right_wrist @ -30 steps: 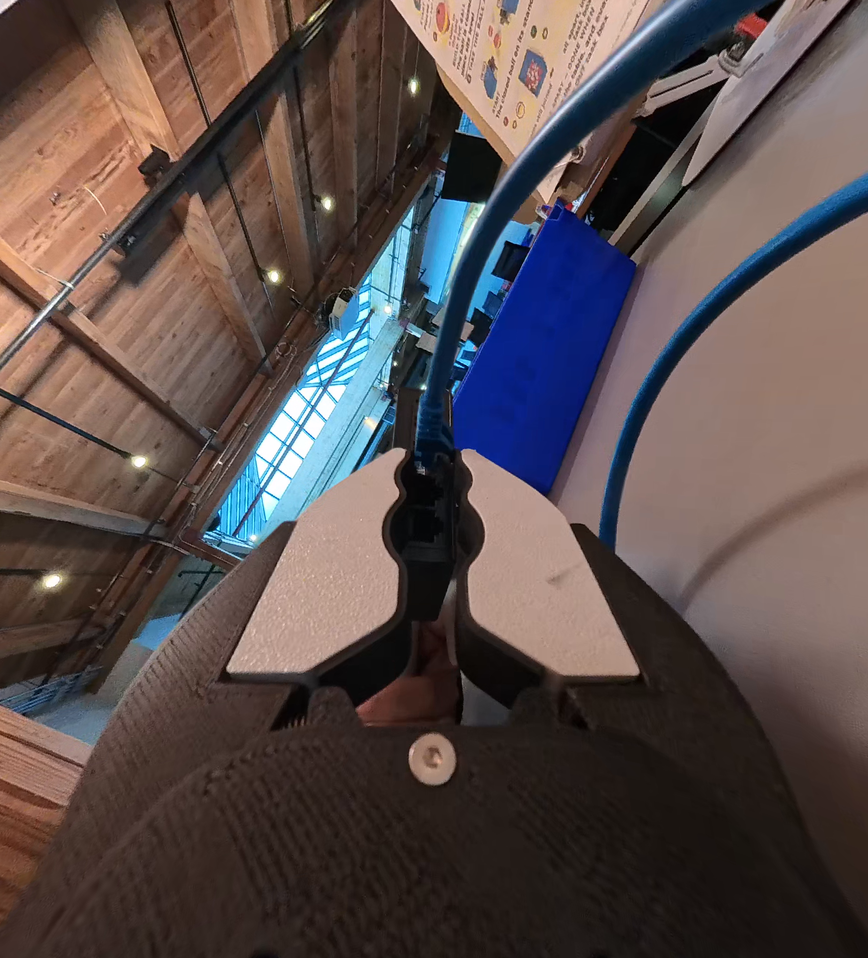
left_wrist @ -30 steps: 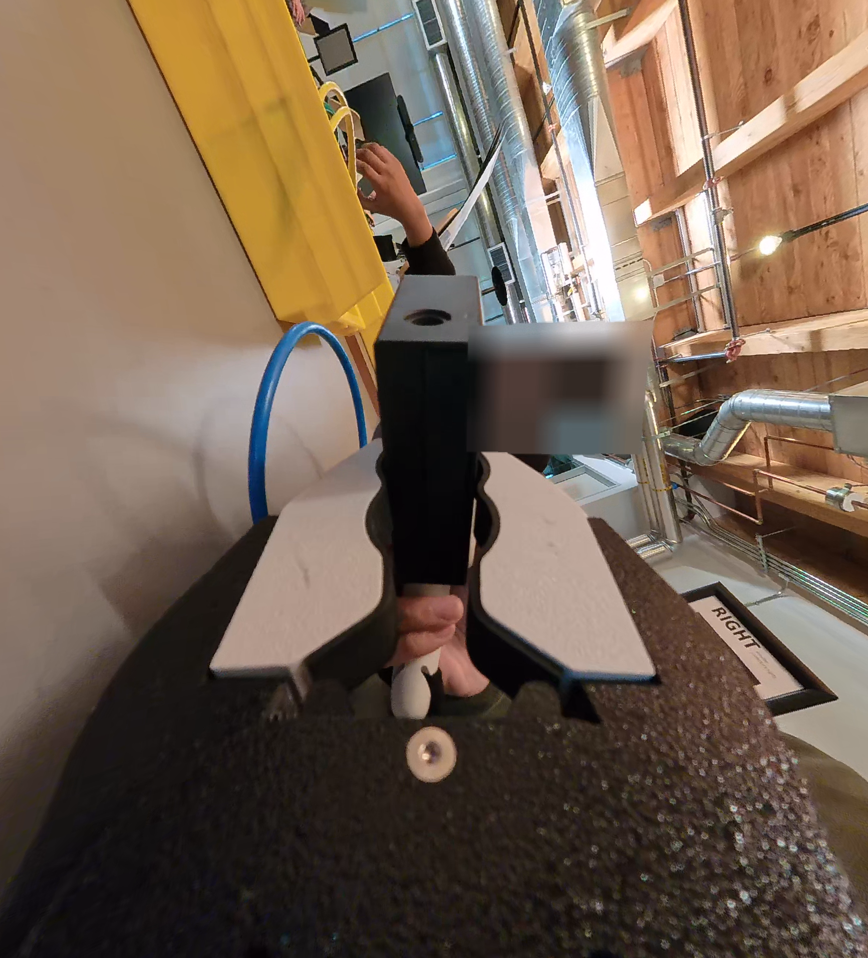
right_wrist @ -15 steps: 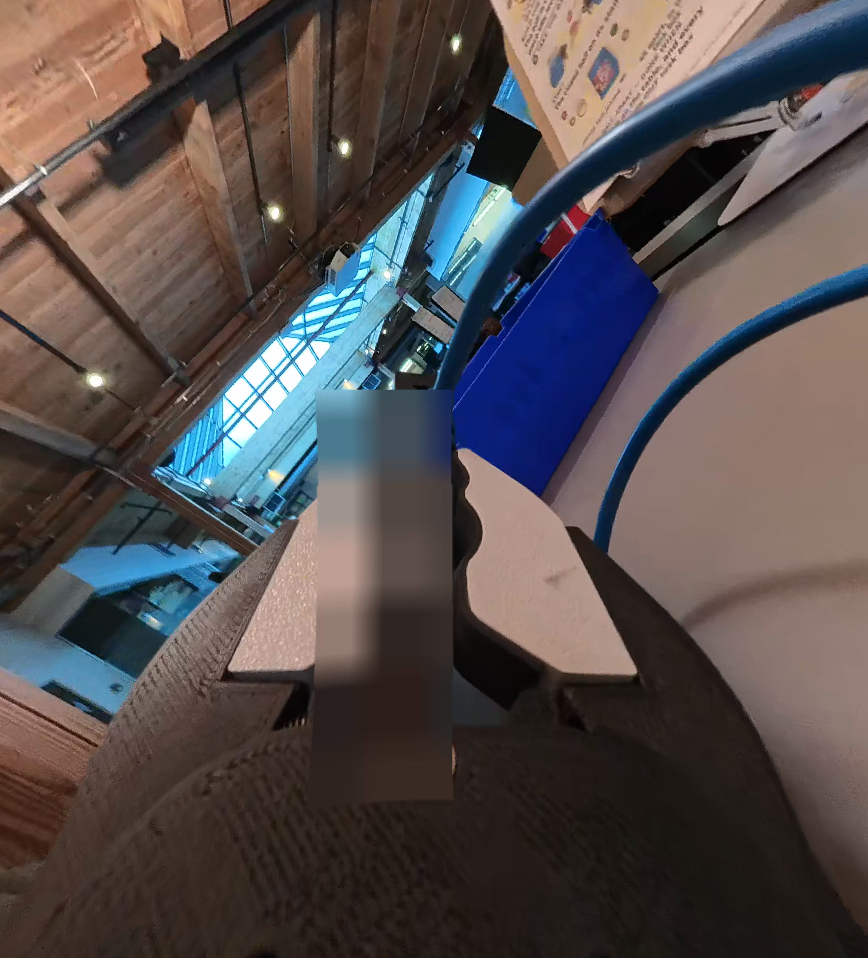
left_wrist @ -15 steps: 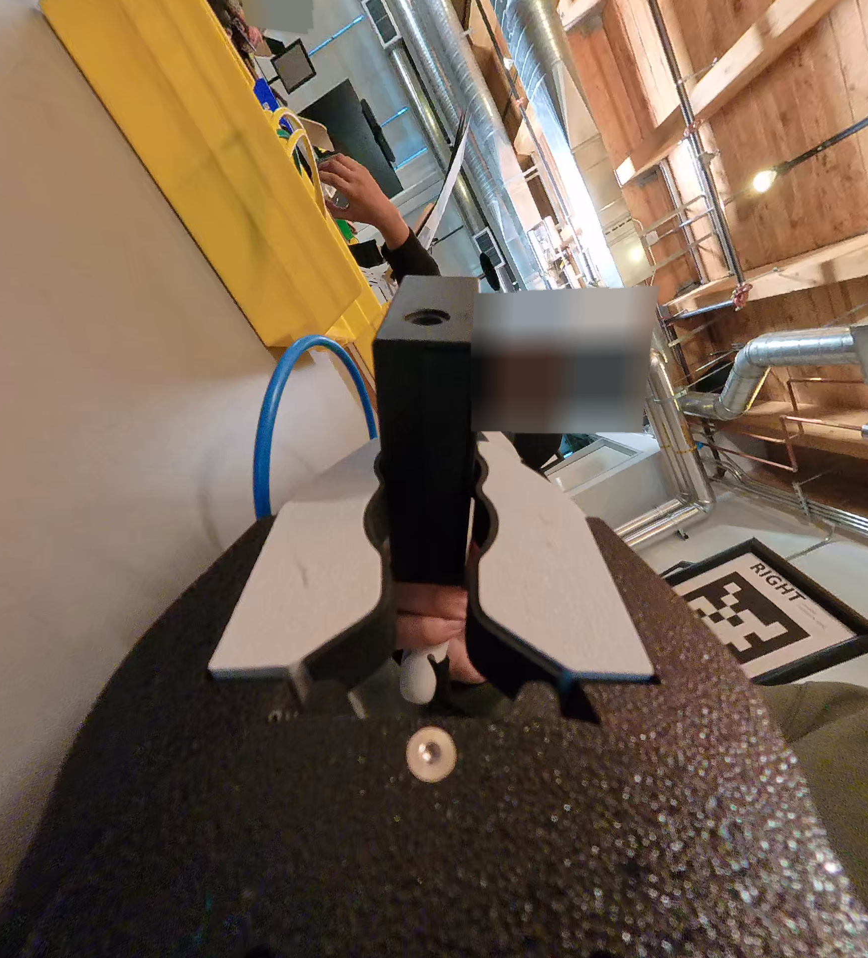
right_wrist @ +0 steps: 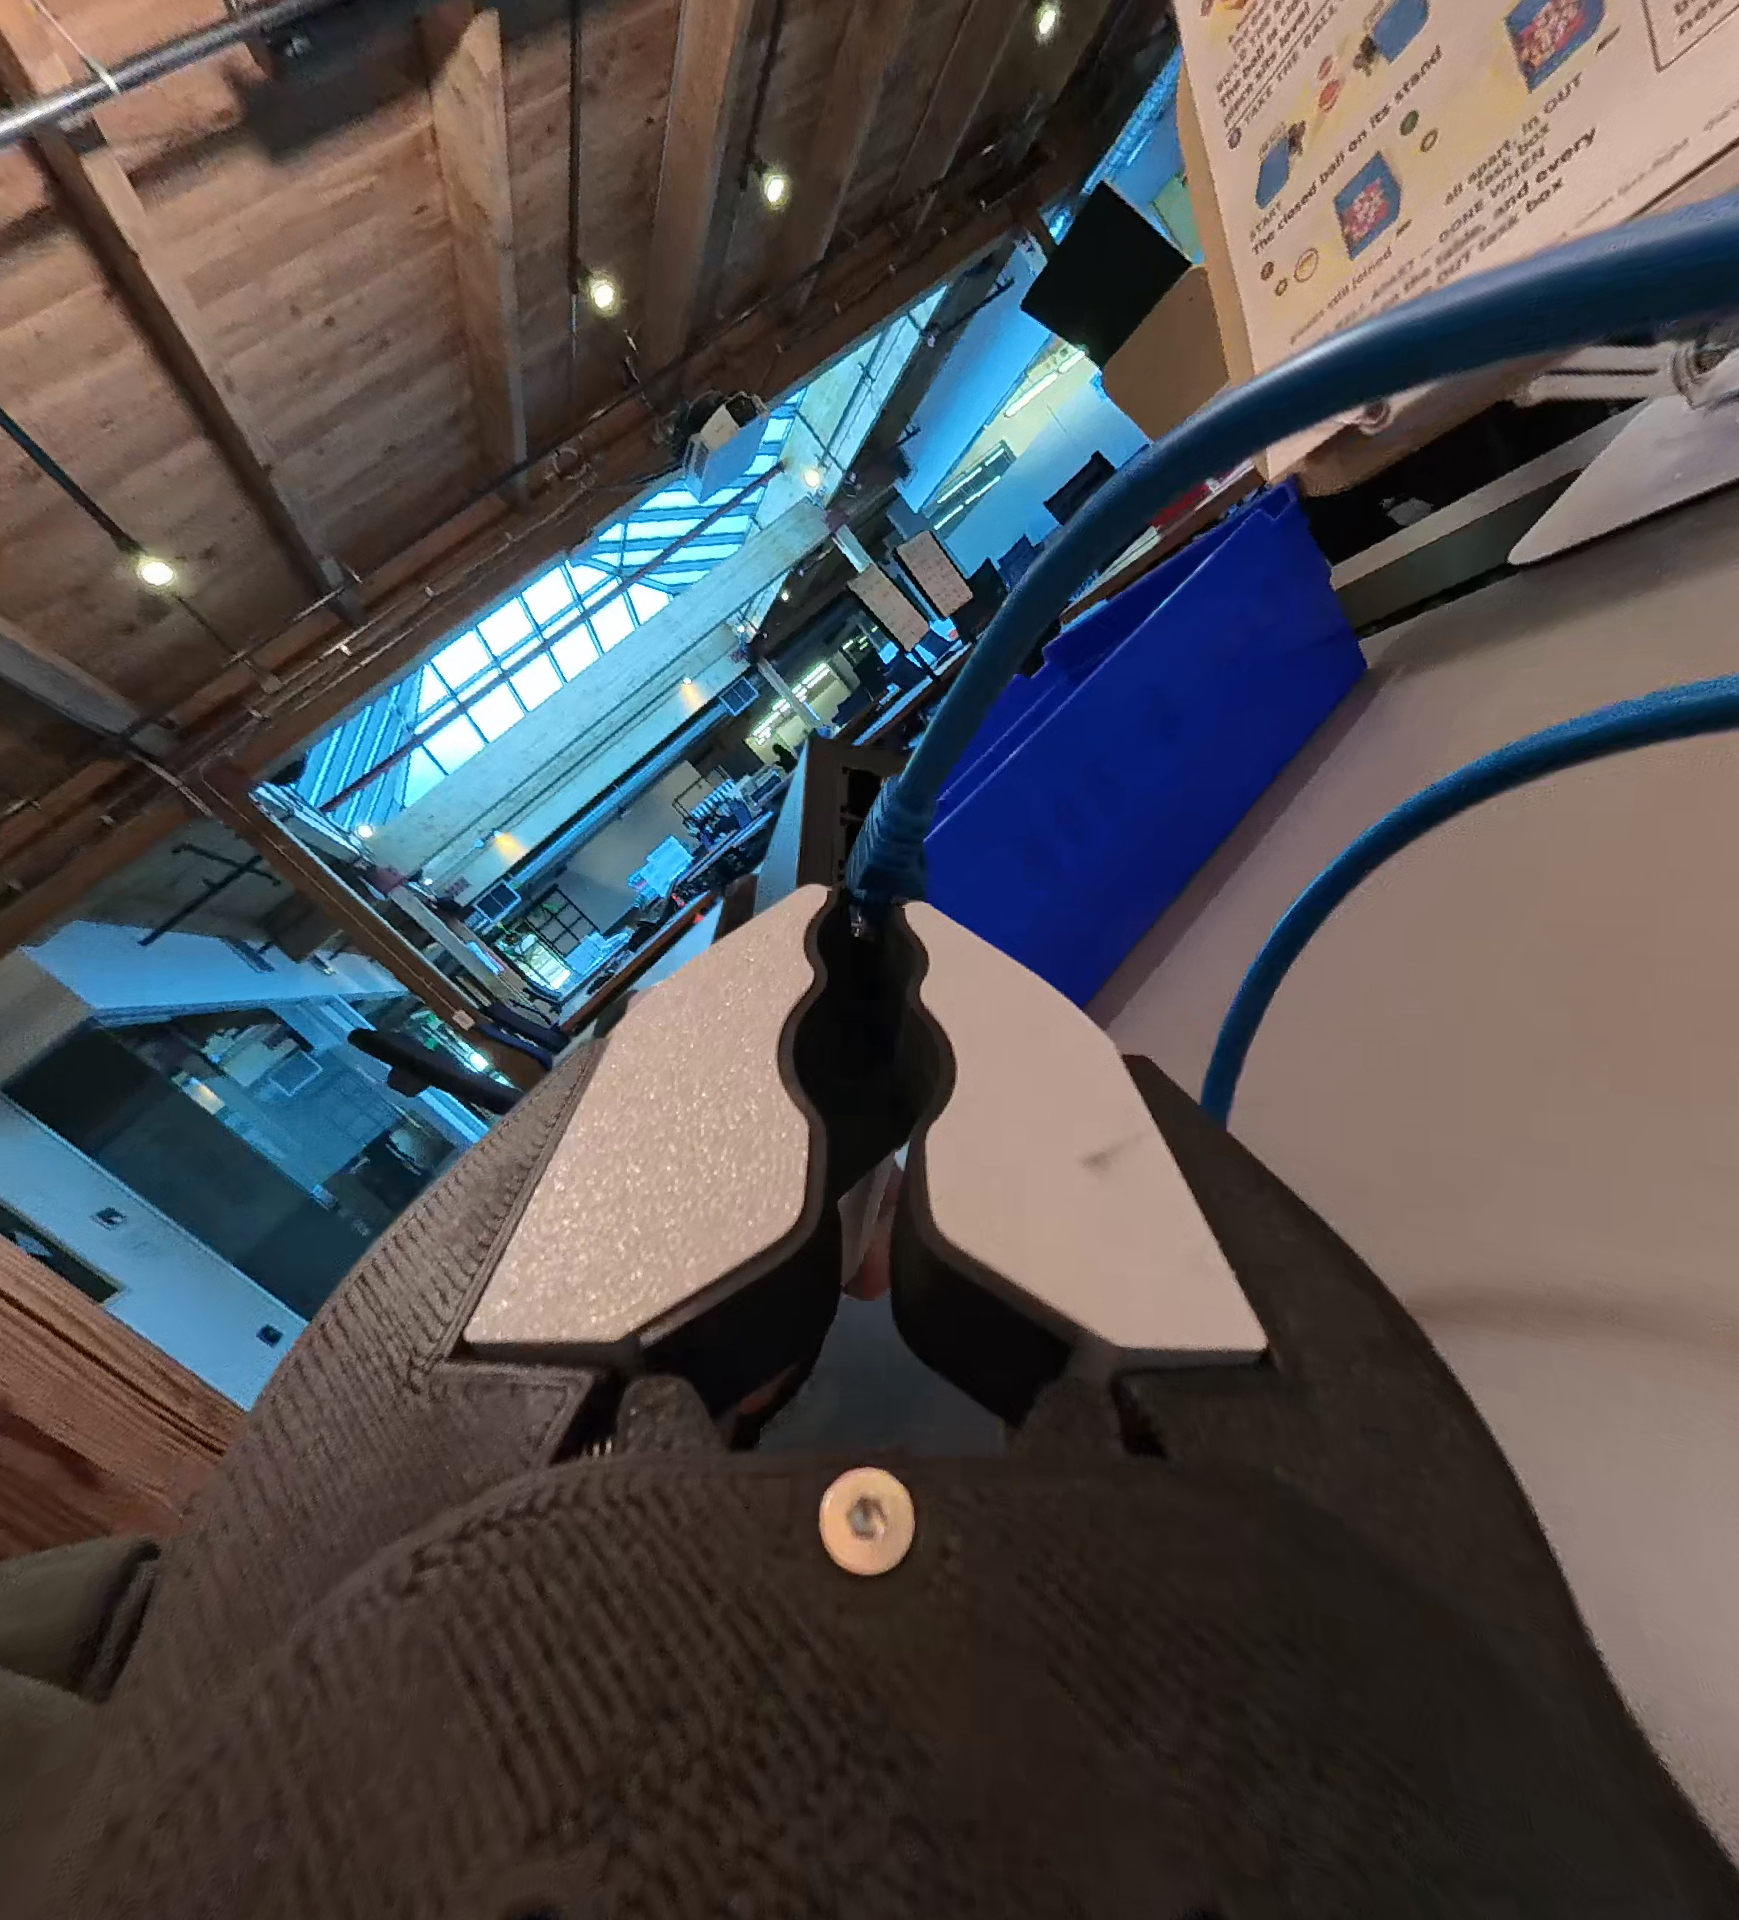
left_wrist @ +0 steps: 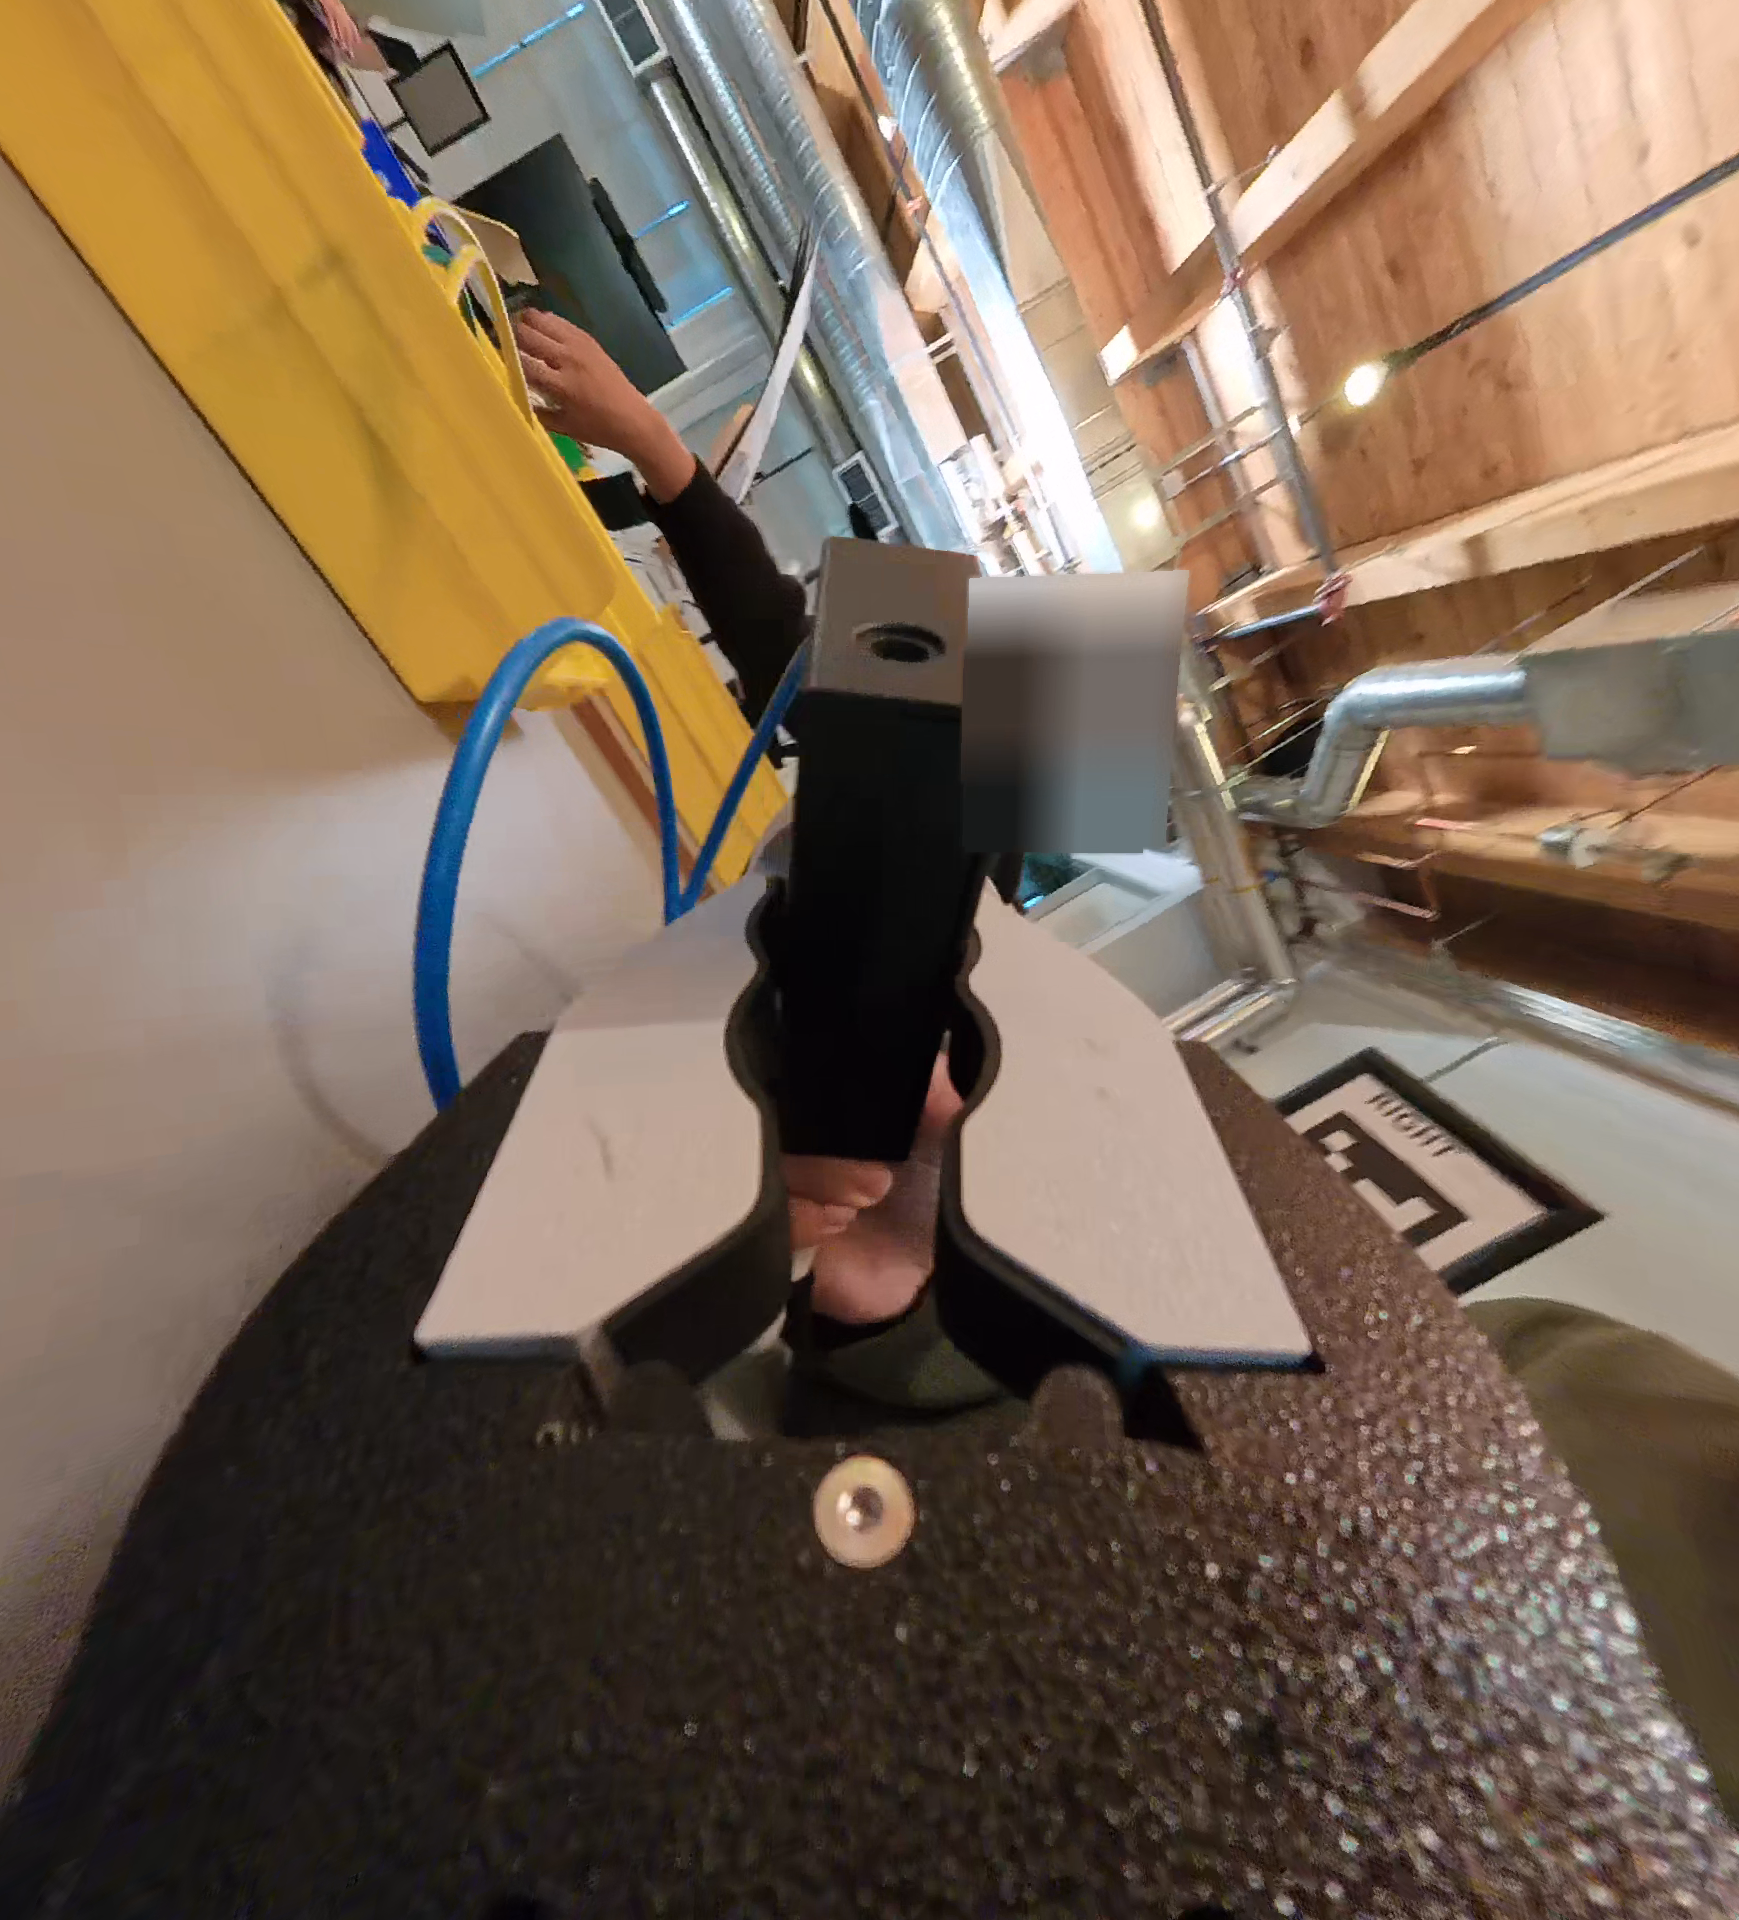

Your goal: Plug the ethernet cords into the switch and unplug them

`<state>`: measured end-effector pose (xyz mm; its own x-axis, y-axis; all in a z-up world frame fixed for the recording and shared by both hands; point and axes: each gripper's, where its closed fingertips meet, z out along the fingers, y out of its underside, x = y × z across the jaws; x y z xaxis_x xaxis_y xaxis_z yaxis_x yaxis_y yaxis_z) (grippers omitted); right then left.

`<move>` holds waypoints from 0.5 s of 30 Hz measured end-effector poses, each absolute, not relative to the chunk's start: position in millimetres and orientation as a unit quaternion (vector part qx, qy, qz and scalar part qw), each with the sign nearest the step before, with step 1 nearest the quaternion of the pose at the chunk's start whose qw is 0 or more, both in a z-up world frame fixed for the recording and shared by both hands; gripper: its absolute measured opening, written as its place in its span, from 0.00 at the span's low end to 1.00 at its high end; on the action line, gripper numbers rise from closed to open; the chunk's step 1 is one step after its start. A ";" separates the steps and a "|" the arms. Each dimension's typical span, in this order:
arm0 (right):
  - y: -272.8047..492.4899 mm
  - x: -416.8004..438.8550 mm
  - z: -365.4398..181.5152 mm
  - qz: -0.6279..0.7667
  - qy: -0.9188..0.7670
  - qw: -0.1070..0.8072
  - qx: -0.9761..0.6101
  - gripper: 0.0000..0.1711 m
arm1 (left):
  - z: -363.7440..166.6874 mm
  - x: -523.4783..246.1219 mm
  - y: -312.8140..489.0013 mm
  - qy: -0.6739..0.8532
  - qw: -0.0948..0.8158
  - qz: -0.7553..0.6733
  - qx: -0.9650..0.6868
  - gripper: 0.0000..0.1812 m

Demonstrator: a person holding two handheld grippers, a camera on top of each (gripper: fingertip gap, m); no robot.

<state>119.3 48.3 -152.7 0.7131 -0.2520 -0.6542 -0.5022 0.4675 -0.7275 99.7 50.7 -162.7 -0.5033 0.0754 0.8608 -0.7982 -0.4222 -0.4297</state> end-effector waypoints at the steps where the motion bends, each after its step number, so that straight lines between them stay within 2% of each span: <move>1: 48.7 119.6 -152.4 0.076 0.370 0.772 -0.511 0.04 | -162.6 99.9 51.2 -0.448 0.294 0.743 0.401 0.16; 5: 47.5 118.8 -147.1 0.086 0.358 0.785 -0.497 0.05 | -159.6 101.2 50.6 -0.511 0.174 0.755 0.373 0.15; 8: 48.7 117.5 -142.6 0.067 0.350 0.783 -0.510 0.04 | -154.8 98.6 51.6 -0.471 0.253 0.753 0.384 0.15; 12: 47.4 119.1 -146.4 0.053 0.356 0.777 -0.516 0.06 | -158.0 100.9 51.0 -0.446 0.275 0.749 0.406 0.15; 15: 44.9 120.3 -146.9 0.073 0.358 0.785 -0.500 0.05 | -158.7 104.1 50.2 -0.512 0.137 0.762 0.372 0.15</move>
